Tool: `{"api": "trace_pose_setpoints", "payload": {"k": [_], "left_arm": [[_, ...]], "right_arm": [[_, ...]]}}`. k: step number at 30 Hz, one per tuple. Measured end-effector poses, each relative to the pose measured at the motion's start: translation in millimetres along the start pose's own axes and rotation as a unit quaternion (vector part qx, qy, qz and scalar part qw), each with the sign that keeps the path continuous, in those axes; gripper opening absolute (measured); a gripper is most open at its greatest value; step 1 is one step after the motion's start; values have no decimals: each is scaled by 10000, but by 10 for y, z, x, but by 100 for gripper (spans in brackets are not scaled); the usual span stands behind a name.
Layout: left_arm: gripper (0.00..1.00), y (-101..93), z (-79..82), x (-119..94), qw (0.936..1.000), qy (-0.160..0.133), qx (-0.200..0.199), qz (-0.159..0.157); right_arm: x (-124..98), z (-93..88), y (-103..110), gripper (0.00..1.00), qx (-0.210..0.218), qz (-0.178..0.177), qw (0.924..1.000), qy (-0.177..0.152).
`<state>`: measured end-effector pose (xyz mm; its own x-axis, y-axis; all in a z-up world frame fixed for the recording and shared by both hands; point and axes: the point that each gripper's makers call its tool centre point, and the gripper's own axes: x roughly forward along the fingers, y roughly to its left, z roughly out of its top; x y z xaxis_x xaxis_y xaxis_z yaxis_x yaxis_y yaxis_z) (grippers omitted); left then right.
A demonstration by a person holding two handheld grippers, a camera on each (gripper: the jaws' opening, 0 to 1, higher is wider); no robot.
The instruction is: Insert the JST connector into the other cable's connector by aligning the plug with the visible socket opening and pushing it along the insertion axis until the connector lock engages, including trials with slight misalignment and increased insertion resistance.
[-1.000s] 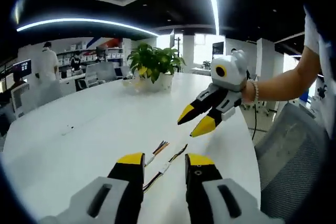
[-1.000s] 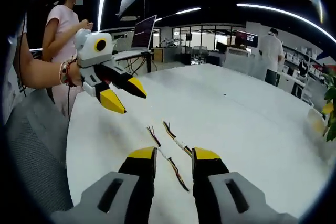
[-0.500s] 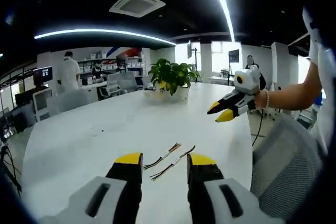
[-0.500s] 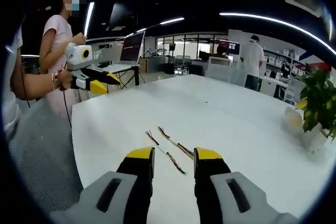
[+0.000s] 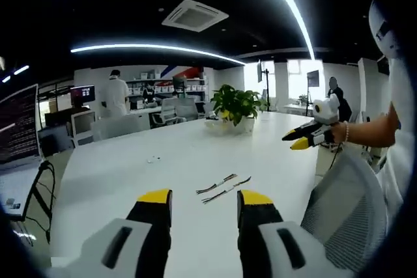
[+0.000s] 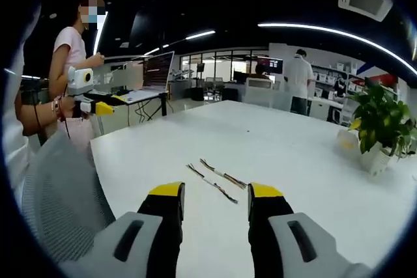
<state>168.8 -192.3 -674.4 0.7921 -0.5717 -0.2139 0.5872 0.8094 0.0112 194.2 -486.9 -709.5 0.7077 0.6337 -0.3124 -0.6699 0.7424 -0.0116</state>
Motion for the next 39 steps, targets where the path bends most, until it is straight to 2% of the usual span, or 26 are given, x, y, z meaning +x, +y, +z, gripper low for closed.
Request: {"api": "trace_pose_setpoints", "payload": {"k": [8,13,18,21,26,27,28,29,31,34,36,39], "left_arm": [[35,-49,-255,-210,9992,24,-328,223],[38,-92,-475,-235,9977,283,-600,154],[38,-142,-608,-264,9968,420,-679,108],[39,-152,-745,-282,9940,557,-940,68],[40,-196,-938,-297,9902,793,-1148,29],[40,-201,-946,-303,9886,790,-1280,33],[40,-211,-907,-296,9867,668,-1482,20],[40,-192,-885,-298,9872,592,-1483,38],[40,-191,-905,-295,9871,663,-1455,42],[42,-247,-965,-275,9847,843,-1521,-84],[43,-253,-973,-275,9837,850,-1580,-105],[44,-290,-1010,-274,9797,915,-1776,-184]], "right_arm": [[-117,-175,186,42,148,-47,9998,110],[-173,-310,257,44,334,-48,9991,250],[-228,-415,297,47,425,-95,9984,368],[-243,-490,302,47,456,-157,9978,463],[-246,-507,291,48,695,-217,9963,447],[-244,-524,285,48,710,-218,9960,490],[-241,-558,288,49,675,-227,9958,584],[-238,-587,287,49,656,-238,9952,689],[-234,-582,292,49,662,-219,9952,692],[-240,-699,275,48,738,-279,9915,1033],[-243,-666,276,47,784,-268,9924,907],[-258,-703,266,47,1020,-294,9900,934]]}}
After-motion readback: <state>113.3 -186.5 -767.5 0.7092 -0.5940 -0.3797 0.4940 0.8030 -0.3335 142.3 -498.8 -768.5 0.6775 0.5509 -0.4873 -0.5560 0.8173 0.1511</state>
